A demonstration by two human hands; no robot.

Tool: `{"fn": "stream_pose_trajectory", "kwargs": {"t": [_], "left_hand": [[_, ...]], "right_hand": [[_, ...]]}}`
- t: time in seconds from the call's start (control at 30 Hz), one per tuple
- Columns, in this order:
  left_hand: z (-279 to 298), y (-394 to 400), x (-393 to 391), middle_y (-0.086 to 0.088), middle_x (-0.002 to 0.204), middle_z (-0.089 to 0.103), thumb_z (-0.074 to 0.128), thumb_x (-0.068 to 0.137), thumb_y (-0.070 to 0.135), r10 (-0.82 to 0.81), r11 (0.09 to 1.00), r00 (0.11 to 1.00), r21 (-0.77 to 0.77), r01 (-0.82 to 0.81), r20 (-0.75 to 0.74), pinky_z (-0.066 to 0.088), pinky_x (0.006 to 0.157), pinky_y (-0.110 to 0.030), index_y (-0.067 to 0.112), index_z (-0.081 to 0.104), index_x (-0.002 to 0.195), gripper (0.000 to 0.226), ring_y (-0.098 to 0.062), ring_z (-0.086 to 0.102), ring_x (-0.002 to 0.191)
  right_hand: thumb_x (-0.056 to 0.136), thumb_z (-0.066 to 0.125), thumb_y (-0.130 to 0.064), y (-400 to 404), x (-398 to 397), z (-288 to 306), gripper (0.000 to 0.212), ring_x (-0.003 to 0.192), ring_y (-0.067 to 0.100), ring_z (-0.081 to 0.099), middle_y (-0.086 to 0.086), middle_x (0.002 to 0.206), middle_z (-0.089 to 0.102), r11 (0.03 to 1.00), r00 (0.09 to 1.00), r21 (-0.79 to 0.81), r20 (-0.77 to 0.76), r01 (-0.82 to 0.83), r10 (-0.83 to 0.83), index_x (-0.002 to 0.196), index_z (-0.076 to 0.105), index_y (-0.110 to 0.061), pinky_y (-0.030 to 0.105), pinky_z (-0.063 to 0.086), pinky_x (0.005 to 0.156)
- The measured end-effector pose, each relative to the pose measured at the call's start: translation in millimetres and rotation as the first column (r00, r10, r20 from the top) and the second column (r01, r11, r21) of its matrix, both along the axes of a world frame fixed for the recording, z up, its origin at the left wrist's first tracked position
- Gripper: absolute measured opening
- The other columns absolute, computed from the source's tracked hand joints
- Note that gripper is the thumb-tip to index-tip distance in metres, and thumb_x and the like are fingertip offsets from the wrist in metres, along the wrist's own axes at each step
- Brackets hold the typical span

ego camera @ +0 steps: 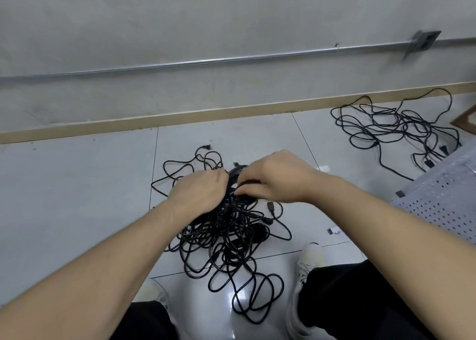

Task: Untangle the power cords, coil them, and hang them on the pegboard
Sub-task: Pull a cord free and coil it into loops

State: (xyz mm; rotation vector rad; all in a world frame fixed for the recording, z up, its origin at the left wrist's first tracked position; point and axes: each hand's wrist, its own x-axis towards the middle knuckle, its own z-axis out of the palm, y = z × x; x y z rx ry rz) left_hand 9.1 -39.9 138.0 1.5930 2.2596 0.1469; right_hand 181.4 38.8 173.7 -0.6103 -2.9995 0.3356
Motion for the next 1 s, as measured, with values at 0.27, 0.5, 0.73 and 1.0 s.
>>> {"fn": "stream_pose_trajectory", "kwargs": {"t": [0.27,0.5,0.73,1.0], "left_hand": [[11.1,-7.5,9.1,-0.008,0.076,0.059,0.020,0.104,0.042,-0.227,0.973,0.948,0.013,0.230,0.222,0.049,0.078,-0.043,0.008,0.050,0.076,0.054,-0.030,0.058,0.078],[26.8,-12.6,14.2,0.000,0.063,0.053,0.014,0.091,0.077,-0.425,0.905,0.889,0.101,0.413,0.170,0.036,0.060,-0.028,0.029,0.048,0.063,0.065,-0.015,0.052,0.062],[26.5,-18.3,20.5,0.006,0.058,0.052,0.020,0.091,0.071,-0.376,0.919,0.902,0.207,0.335,0.211,0.038,0.063,-0.029,0.022,0.045,0.064,0.062,-0.007,0.052,0.060],[18.4,-7.4,6.4,-0.005,0.131,0.065,0.010,0.107,0.057,0.000,0.978,0.950,0.199,-0.065,0.311,0.038,0.098,-0.034,0.019,0.063,0.128,0.069,-0.024,0.056,0.125]], "right_hand": [[0.072,0.090,-0.018,24.1,18.9,0.9,0.013,0.077,0.008,0.069,-0.003,0.081,0.077,0.681,0.918,-0.727,-0.204,0.091,-0.341,0.079,0.079,-0.018,0.027,0.056,0.082],[0.079,0.078,0.008,24.4,16.5,1.7,0.013,0.060,-0.001,0.063,-0.009,0.066,0.072,0.492,0.888,-0.871,-0.217,0.011,-0.405,0.083,0.074,-0.004,0.008,0.047,0.058],[0.083,0.078,-0.007,26.4,5.8,-15.5,0.006,0.075,0.010,0.069,-0.001,0.083,0.075,0.305,0.880,-0.948,-0.071,0.086,-0.470,0.087,0.075,-0.011,0.021,0.055,0.073],[0.084,0.040,-0.086,44.8,23.1,-31.4,0.080,0.085,0.017,0.068,0.003,0.094,0.071,0.024,0.634,-0.926,0.239,0.377,-0.735,0.110,0.063,-0.013,0.036,0.058,0.077]]}}
